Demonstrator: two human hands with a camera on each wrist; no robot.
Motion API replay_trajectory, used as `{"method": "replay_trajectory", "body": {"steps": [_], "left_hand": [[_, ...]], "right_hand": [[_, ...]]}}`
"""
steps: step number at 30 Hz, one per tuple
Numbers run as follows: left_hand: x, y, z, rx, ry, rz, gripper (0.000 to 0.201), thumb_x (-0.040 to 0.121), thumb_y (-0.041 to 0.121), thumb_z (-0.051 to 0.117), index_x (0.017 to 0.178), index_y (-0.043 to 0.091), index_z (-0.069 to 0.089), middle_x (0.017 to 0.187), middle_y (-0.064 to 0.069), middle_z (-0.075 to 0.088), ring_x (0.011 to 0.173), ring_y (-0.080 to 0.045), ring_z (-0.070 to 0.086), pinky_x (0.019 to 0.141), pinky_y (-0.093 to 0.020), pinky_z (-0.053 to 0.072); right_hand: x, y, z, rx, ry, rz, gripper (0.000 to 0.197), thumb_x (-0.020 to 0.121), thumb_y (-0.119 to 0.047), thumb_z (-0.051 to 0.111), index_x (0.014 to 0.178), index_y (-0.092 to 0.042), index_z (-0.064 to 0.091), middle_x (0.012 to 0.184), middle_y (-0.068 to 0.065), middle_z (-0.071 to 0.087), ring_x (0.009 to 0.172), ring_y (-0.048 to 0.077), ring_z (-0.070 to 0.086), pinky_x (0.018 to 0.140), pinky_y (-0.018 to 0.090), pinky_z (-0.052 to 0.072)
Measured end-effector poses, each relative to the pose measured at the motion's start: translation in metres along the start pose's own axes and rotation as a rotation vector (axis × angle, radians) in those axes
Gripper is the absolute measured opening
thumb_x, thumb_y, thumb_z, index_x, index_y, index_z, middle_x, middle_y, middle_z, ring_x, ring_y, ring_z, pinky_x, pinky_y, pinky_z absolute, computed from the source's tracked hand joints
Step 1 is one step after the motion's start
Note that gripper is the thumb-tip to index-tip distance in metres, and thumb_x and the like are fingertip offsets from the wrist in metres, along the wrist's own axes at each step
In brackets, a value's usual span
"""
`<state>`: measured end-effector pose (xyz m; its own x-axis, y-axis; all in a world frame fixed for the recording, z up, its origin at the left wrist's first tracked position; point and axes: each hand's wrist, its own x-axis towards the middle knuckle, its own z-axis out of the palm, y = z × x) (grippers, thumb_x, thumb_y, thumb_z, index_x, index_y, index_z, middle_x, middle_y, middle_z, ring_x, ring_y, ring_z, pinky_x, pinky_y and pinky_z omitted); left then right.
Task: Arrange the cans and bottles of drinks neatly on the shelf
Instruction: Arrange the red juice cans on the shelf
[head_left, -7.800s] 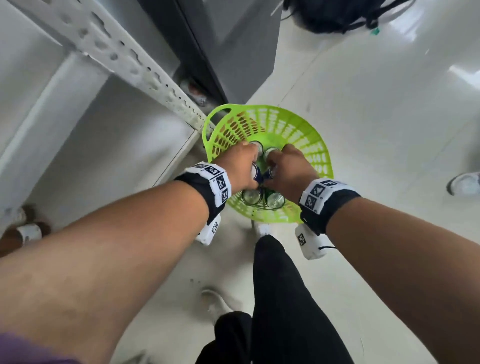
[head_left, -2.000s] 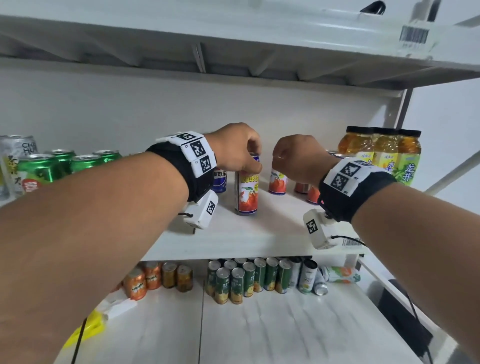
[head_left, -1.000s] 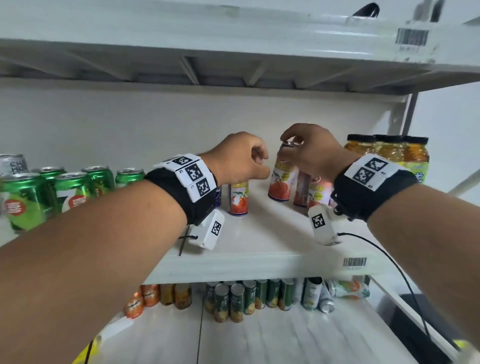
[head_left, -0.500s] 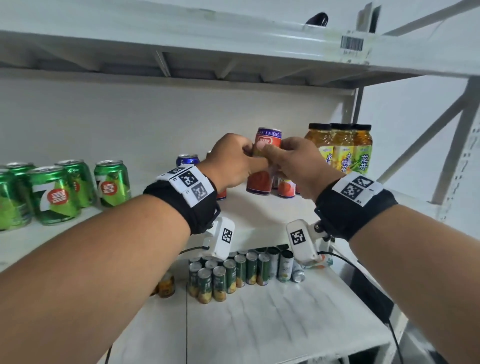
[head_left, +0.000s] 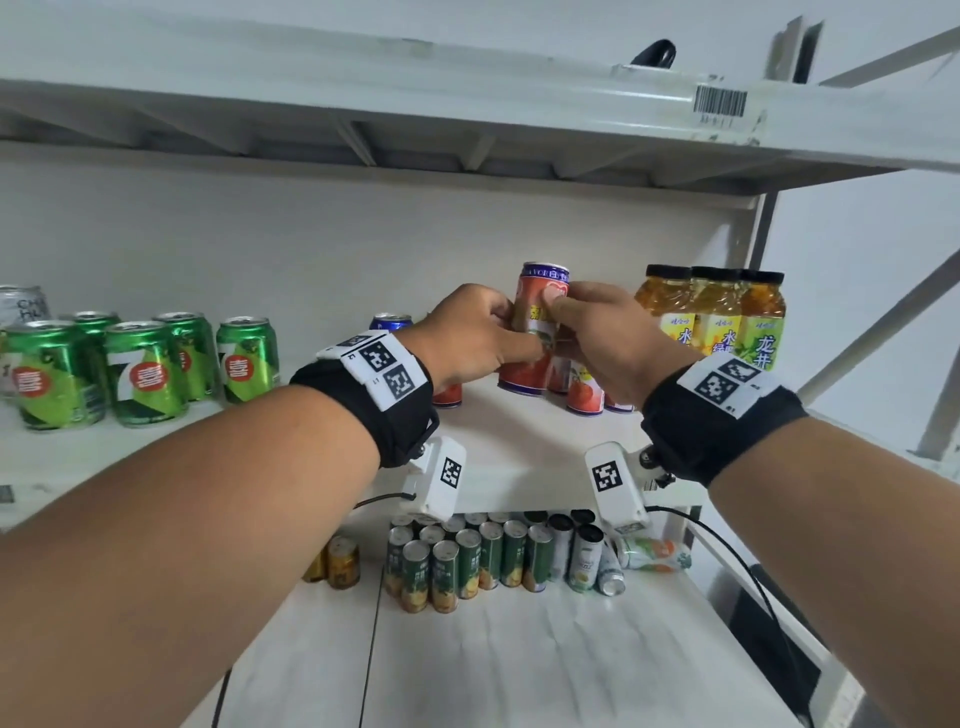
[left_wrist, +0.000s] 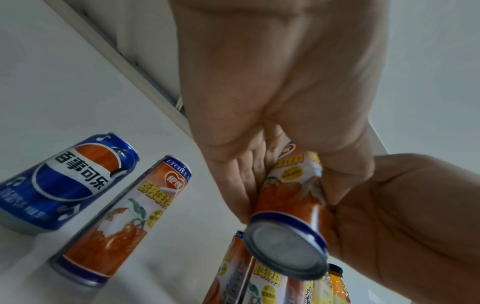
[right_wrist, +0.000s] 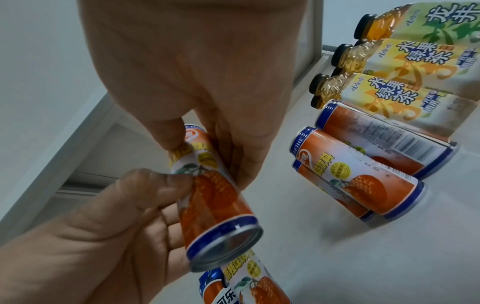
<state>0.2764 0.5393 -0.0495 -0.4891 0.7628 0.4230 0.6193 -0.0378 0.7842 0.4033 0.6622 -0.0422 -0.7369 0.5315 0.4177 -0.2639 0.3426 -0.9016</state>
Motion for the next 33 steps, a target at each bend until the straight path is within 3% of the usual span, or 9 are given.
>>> {"method": "replay_trajectory", "body": {"steps": [3,7,9,12,17,21,24,28,33], "left_hand": [[0.007,0.000,0.005,0.086,0.085,0.009,0.041,0.064,0.027,0.096,0.094,0.014,0.072,0.080,0.005,0.080,0.072,-0.006,0.075,0.074,-0.033,0.060],[0.012,0.000,0.013,0.139,0.115,-0.048,0.073,0.039,0.052,0.098,0.099,0.019,0.071,0.094,0.000,0.081,0.093,-0.025,0.079,0.092,-0.046,0.064],[0.014,-0.002,0.016,0.100,0.081,-0.059,0.070,0.044,0.051,0.099,0.103,0.020,0.074,0.096,0.000,0.082,0.096,-0.024,0.080,0.096,-0.049,0.063],[0.014,-0.003,0.018,0.053,0.029,-0.052,0.045,0.067,0.032,0.097,0.105,0.018,0.077,0.099,-0.001,0.083,0.098,-0.021,0.080,0.099,-0.048,0.062],[0.015,0.005,0.013,0.090,0.048,-0.074,0.025,0.087,0.004,0.084,0.110,0.000,0.074,0.106,-0.021,0.079,0.101,-0.034,0.079,0.095,-0.050,0.064],[0.016,0.009,0.009,0.139,0.085,-0.084,0.029,0.083,0.007,0.091,0.103,-0.002,0.073,0.101,-0.019,0.079,0.093,-0.032,0.080,0.084,-0.041,0.067],[0.019,0.006,0.010,0.238,0.135,-0.115,0.037,0.076,0.017,0.097,0.097,-0.001,0.072,0.093,-0.019,0.078,0.088,-0.034,0.080,0.084,-0.047,0.067],[0.023,-0.002,0.004,0.405,0.159,-0.145,0.034,0.077,0.021,0.096,0.100,0.007,0.075,0.093,-0.012,0.080,0.087,-0.027,0.079,0.089,-0.049,0.065],[0.025,-0.008,-0.020,0.759,0.234,-0.033,0.036,0.080,0.023,0.089,0.111,0.015,0.073,0.106,0.001,0.071,0.094,-0.018,0.067,0.082,-0.032,0.057]], "right_hand": [[0.009,0.000,-0.008,-0.156,-0.037,-0.034,0.032,0.091,-0.035,0.080,0.113,-0.012,0.073,0.101,0.008,0.080,0.098,0.033,0.077,0.095,0.054,0.061],[0.018,0.001,-0.018,-0.372,-0.048,-0.081,0.042,0.072,-0.031,0.095,0.104,-0.020,0.071,0.088,0.000,0.079,0.081,0.020,0.078,0.078,0.042,0.065],[0.020,0.000,-0.021,-0.372,-0.064,-0.105,0.049,0.070,-0.025,0.097,0.110,-0.020,0.069,0.087,-0.002,0.079,0.075,0.014,0.077,0.068,0.032,0.062],[0.024,-0.001,-0.026,-0.351,-0.101,-0.105,0.057,0.072,-0.018,0.095,0.120,-0.019,0.064,0.092,0.000,0.078,0.073,0.011,0.076,0.063,0.024,0.058],[0.034,0.001,-0.032,-0.330,-0.166,-0.108,0.058,0.078,-0.011,0.090,0.128,-0.016,0.060,0.101,0.005,0.077,0.084,0.017,0.076,0.069,0.026,0.057],[0.044,0.002,-0.029,-0.347,-0.215,-0.136,0.056,0.078,-0.013,0.090,0.126,-0.016,0.062,0.104,0.006,0.076,0.095,0.023,0.075,0.082,0.036,0.063],[0.055,0.003,-0.028,-0.424,-0.212,-0.180,0.044,0.079,-0.026,0.091,0.115,-0.016,0.066,0.102,0.004,0.075,0.095,0.024,0.074,0.088,0.044,0.063],[0.072,0.005,-0.021,-0.647,-0.171,-0.219,0.040,0.077,-0.039,0.088,0.105,-0.017,0.069,0.099,0.002,0.072,0.091,0.022,0.070,0.082,0.043,0.061],[0.098,0.026,-0.004,-0.876,-0.211,-0.234,0.040,0.075,-0.042,0.082,0.104,-0.019,0.069,0.100,0.001,0.067,0.084,0.016,0.059,0.064,0.028,0.047]]}}
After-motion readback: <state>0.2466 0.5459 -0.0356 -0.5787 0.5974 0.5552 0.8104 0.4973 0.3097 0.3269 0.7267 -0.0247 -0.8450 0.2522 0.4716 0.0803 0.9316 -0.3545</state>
